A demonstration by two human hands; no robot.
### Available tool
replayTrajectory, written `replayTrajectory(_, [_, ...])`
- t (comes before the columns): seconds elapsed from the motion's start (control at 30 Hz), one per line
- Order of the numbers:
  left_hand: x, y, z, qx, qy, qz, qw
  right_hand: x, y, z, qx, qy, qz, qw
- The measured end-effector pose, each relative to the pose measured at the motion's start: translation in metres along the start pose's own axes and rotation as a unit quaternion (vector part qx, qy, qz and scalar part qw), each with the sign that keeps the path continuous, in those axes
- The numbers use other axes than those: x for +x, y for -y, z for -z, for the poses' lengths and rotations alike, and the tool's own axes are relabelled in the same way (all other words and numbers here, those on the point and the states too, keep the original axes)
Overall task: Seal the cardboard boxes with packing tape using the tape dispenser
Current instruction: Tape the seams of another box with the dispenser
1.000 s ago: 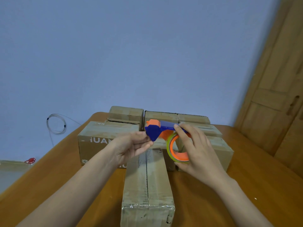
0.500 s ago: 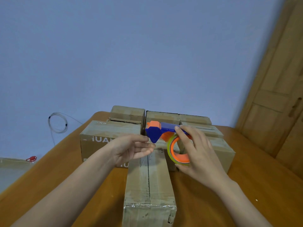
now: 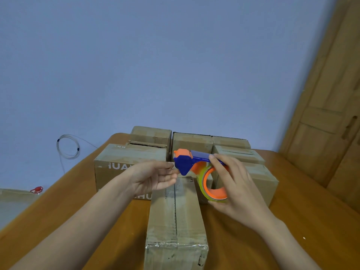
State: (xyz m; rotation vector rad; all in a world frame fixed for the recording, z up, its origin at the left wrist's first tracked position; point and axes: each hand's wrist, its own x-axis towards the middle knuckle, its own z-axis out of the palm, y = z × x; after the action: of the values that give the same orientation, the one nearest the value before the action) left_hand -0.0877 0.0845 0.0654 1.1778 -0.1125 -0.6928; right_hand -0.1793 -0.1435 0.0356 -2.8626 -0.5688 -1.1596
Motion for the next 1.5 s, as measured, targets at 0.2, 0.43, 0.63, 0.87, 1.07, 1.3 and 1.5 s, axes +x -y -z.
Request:
replayTrajectory(0.2, [0.005, 0.002, 0.001, -0.026, -0.004, 0.004, 1.0, -0.002, 0.0, 0.0, -0.013, -0.004, 0.006, 1.0])
replayTrajectory(0.43, [0.008, 0.0, 0.002, -0.013, 0.002, 0.013, 1.0, -0.002, 0.0, 0.0, -0.012, -0.006, 0.017, 1.0])
replayTrajectory(0.63, [0.01, 0.003, 0.004, 0.001, 0.001, 0.021, 1.0, 0.0, 0.001, -0.006, -0.024, 0.018, 0.02, 0.999])
replayTrajectory(0.87, [0.013, 0.009, 0.012, -0.028, -0.003, 0.014, 0.999, -0.001, 0.008, -0.021, -0.061, 0.032, 0.023, 0.997])
replayTrajectory(1.07, [0.014, 0.011, 0.012, -0.041, -0.001, 0.007, 0.999, 0.004, 0.004, -0.012, -0.024, 0.014, 0.032, 0.999])
replayTrajectory(1.3, [0.015, 0.012, 0.006, -0.028, -0.003, -0.005, 1.0, 0.031, -0.008, -0.005, -0.018, 0.052, -0.046, 0.997])
replayTrajectory(1.5, [0.02, 0.011, 0.002, -0.047, 0.001, -0.064, 0.997, 0.039, -0.014, -0.015, 0.037, 0.044, -0.154, 0.986])
